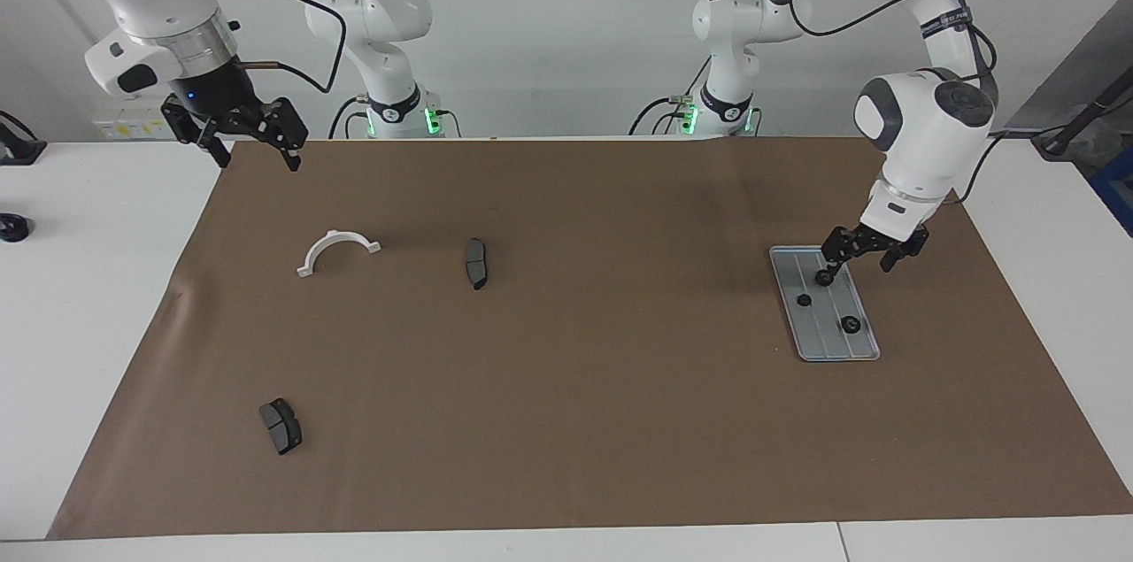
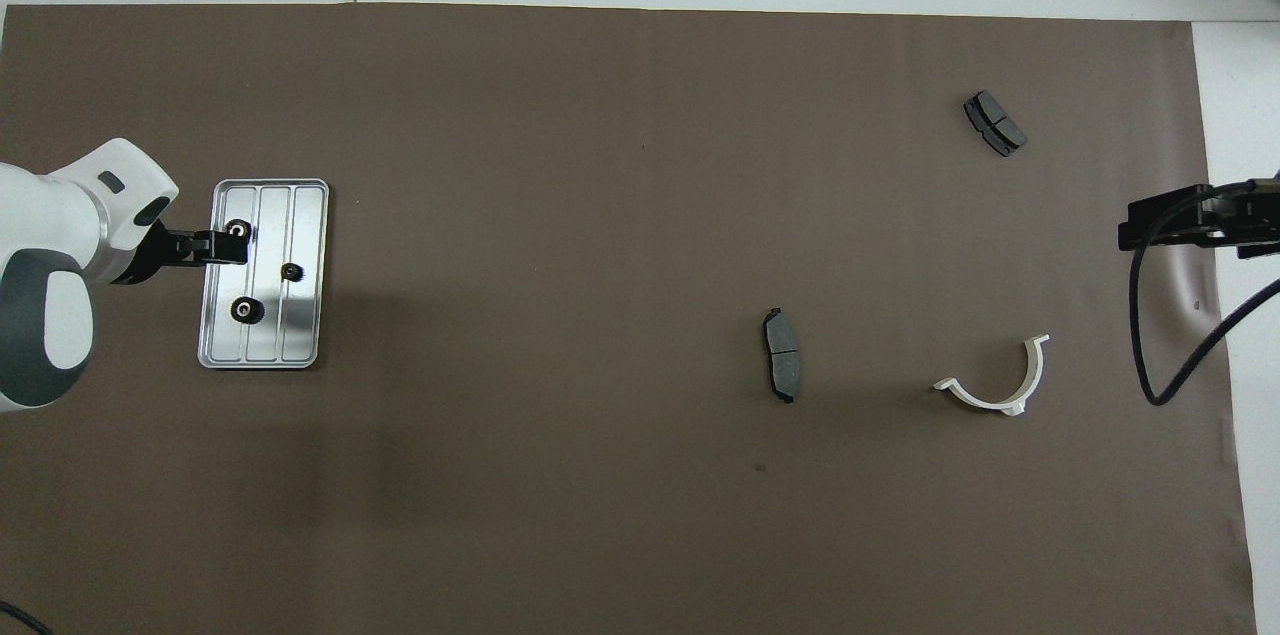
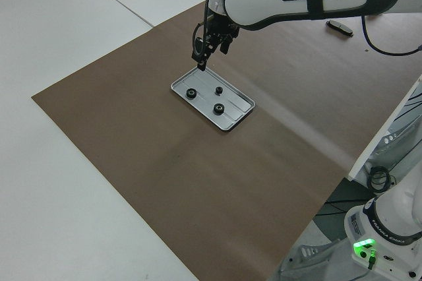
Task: Place bearing gear from tray to pile
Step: 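Reach the left gripper to the silver tray and grasp a black gear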
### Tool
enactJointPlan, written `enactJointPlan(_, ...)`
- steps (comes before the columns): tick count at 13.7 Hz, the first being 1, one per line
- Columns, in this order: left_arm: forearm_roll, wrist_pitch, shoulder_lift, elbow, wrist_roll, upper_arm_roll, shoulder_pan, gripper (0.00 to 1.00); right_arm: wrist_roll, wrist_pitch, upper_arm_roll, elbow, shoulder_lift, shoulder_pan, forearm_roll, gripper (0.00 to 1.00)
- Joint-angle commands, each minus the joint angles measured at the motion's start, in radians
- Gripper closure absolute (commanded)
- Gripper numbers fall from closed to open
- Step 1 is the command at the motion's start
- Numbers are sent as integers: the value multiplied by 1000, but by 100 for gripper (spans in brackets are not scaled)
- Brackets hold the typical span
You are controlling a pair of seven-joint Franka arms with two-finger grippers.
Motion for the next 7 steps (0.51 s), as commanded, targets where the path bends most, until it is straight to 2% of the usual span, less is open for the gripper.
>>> enactJointPlan(1, 14, 75, 53, -23, 12, 2, 10, 0, -21, -12, 5, -9, -16, -11, 4, 0)
enactJointPlan(3, 12, 105, 85, -31, 10, 1, 12, 0, -21, -12, 5, -9, -16, -11, 4, 0)
enactJointPlan(7, 12, 135, 78, -98, 3, 2, 13, 1, -23, -12, 5, -9, -16, -11, 4, 0)
